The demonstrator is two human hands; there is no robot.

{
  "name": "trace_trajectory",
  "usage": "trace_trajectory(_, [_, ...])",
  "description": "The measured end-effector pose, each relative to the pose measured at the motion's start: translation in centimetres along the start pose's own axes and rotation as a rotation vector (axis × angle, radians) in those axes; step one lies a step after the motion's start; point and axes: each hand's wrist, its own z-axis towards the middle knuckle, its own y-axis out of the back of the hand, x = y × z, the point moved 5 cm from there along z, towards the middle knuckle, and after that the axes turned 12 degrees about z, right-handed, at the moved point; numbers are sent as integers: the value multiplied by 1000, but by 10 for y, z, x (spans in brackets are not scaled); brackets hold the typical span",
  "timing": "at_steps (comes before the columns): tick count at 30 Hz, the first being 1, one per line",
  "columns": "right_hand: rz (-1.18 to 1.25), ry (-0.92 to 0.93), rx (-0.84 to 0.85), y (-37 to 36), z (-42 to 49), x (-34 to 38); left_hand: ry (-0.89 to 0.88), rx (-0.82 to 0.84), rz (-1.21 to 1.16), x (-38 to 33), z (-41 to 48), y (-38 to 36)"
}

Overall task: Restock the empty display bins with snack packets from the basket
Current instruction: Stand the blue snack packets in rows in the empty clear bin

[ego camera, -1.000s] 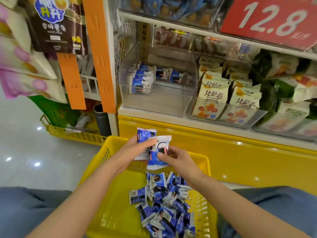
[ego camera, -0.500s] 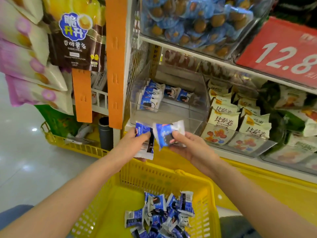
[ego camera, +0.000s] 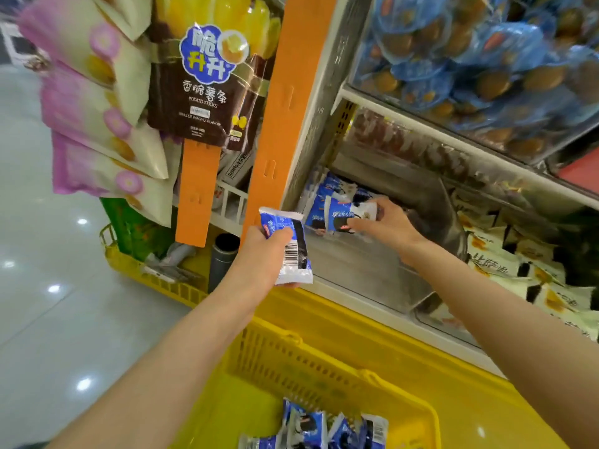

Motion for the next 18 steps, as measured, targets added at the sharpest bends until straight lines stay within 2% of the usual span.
trace_trajectory(3, [-276, 47, 108, -19, 22, -2, -4, -32, -27, 0, 6, 12])
trace_trajectory(8, [-511, 155, 209, -42, 39, -4, 10, -66, -33, -1, 11, 27])
trace_trajectory(13, [-529, 180, 177, -46, 46, -4, -3, -69, -18, -2, 15, 33])
trace_trajectory(18, [-544, 107, 171, -47, 48, -10, -28, -54, -22, -5, 12, 26])
